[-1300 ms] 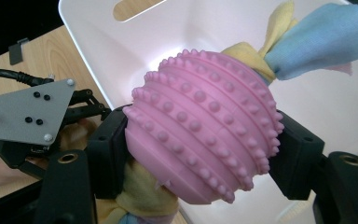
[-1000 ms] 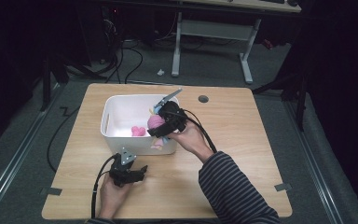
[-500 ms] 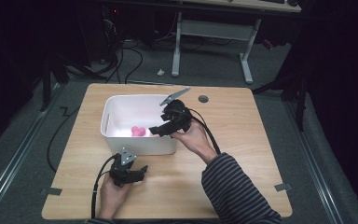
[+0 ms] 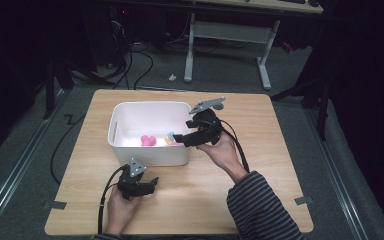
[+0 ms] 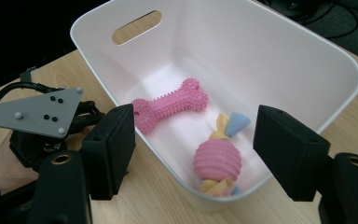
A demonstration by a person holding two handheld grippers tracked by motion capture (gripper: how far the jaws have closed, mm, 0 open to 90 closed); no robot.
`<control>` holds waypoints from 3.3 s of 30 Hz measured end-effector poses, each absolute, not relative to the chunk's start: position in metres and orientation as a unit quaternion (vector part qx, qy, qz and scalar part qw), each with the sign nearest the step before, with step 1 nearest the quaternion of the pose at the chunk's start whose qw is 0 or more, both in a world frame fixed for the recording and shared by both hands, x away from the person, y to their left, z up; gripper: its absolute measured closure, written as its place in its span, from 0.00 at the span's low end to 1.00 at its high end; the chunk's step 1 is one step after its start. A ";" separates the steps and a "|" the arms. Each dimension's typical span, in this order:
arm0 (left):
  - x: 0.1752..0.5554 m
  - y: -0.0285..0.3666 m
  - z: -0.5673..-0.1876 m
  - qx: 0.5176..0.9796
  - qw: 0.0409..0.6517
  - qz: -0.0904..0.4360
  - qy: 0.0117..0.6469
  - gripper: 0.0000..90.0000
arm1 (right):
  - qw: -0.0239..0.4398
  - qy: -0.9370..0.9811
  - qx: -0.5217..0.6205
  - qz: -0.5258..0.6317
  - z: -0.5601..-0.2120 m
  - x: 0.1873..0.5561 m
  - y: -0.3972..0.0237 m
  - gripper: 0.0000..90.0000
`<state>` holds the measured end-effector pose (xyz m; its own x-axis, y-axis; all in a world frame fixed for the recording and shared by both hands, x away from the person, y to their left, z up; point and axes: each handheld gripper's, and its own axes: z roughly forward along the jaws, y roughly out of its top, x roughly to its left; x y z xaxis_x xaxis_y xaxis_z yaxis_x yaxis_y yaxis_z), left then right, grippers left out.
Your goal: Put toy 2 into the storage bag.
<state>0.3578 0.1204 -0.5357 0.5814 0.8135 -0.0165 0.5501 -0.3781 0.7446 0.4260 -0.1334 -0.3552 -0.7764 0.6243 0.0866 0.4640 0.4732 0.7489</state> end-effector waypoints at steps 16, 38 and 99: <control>0.358 0.120 -0.535 0.811 0.365 0.180 0.421 0.30 | 0.128 0.820 0.354 0.432 -0.350 0.404 -0.185 0.35; 0.358 0.120 -0.536 0.810 0.365 0.181 0.421 0.30 | 0.169 0.772 0.405 0.460 -0.351 0.357 -0.259 0.37; 0.358 0.120 -0.536 0.810 0.365 0.181 0.421 0.30 | 0.163 0.724 0.534 0.404 -0.500 0.338 -0.310 0.37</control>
<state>0.3575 0.1200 -0.5356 0.5797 0.8147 -0.0143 0.5506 -0.3788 0.7438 0.3379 -0.3098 -0.4996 -0.3756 0.9061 0.1945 0.6422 0.1031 0.7596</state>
